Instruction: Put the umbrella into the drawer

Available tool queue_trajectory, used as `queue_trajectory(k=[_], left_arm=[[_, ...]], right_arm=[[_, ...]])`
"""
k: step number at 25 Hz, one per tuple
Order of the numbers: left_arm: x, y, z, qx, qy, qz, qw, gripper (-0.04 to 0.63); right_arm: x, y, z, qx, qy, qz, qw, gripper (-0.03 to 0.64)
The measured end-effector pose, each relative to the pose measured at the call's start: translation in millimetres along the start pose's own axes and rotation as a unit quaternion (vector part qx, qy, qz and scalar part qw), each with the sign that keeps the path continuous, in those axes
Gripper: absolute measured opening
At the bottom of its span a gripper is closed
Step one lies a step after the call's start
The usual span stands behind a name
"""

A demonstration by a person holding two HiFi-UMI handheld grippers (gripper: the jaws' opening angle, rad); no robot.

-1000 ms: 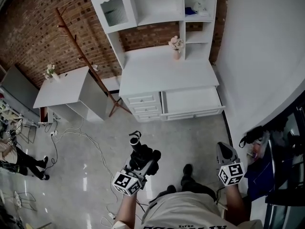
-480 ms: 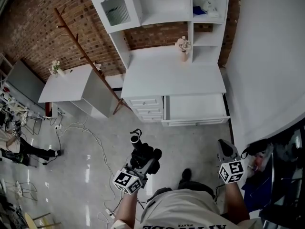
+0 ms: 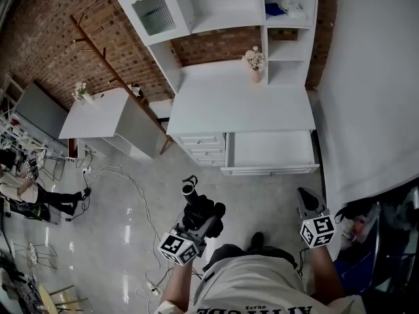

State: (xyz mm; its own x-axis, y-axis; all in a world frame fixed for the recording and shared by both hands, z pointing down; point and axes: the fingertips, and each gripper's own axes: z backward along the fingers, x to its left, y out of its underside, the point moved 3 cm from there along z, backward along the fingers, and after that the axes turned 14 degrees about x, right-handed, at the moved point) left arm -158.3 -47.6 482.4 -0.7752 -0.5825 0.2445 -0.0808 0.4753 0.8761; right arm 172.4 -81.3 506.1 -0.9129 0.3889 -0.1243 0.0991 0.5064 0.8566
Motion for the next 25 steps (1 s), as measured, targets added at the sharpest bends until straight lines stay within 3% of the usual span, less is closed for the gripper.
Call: queue_trajectory(k=[9,18,25], left_arm=[[-0.6,-9.1,-19.9,0.005,-0.004,-0.021,0.9998,0.247],[31.0,-22.7,-64.3,0.005,0.019,-0.006,0.9998,0.247],[58.3,-40.2,-109.0,0.042,0.050,-0.051,0.9966,0.247]], right_arm=[[-10.9,4.1,-13.2,0.018,-0.012,-0.004,1.000,0.034],[-34.6,-0.1,-35.9,0.029,0.017,-0.020,0.999,0.035],[-39.4,-12.5,-66.9,0.047,0.036,-0.033,0.998,0.035]])
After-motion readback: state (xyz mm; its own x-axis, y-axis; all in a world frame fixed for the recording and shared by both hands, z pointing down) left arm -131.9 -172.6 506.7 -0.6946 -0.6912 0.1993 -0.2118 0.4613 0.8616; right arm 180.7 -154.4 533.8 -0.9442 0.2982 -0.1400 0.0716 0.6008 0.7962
